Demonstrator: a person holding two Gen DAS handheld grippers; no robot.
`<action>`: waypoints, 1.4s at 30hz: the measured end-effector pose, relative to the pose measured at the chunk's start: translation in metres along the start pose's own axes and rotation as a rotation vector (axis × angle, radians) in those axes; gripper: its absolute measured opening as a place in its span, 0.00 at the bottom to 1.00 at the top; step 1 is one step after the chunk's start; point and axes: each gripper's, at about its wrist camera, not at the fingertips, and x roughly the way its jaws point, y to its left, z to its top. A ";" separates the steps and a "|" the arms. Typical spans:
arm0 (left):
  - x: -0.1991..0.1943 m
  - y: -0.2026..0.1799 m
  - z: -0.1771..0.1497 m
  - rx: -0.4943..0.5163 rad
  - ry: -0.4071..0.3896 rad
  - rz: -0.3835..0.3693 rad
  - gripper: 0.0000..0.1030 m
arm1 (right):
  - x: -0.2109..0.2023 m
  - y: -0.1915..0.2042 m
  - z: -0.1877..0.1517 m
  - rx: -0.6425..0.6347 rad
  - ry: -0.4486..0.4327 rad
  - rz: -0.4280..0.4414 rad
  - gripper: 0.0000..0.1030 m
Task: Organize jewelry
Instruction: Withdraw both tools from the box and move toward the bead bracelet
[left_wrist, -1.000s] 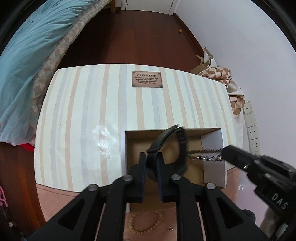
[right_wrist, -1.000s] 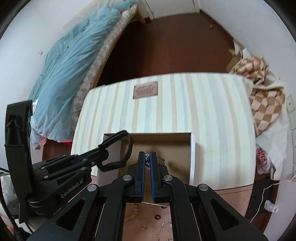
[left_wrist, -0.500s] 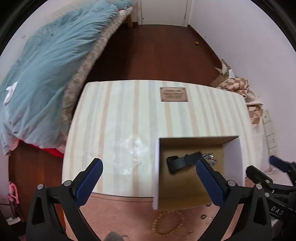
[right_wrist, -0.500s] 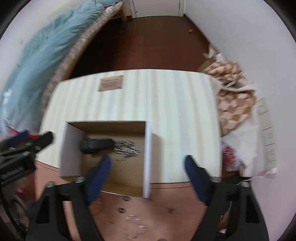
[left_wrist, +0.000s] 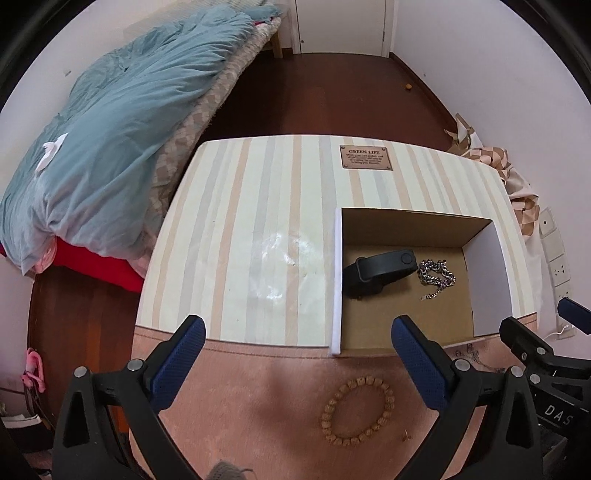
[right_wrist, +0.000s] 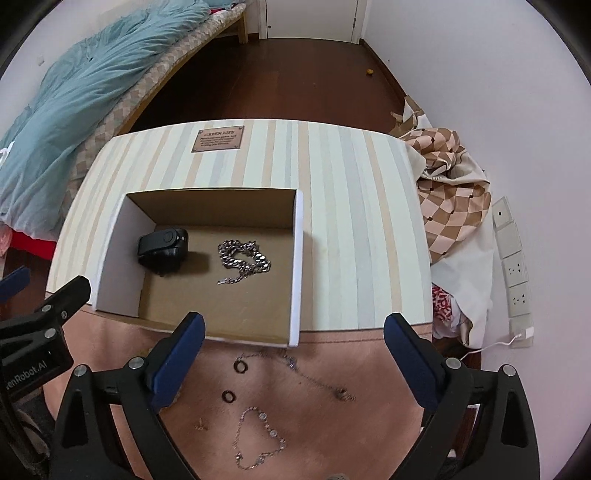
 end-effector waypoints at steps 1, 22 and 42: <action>-0.004 0.001 -0.002 -0.004 -0.008 0.002 1.00 | -0.004 0.000 -0.002 0.006 -0.007 0.007 0.96; -0.129 0.024 -0.053 -0.017 -0.212 0.033 1.00 | -0.125 0.006 -0.052 0.048 -0.204 0.026 0.96; -0.118 0.029 -0.096 0.001 -0.186 0.019 1.00 | -0.121 -0.012 -0.111 0.158 -0.154 0.073 0.96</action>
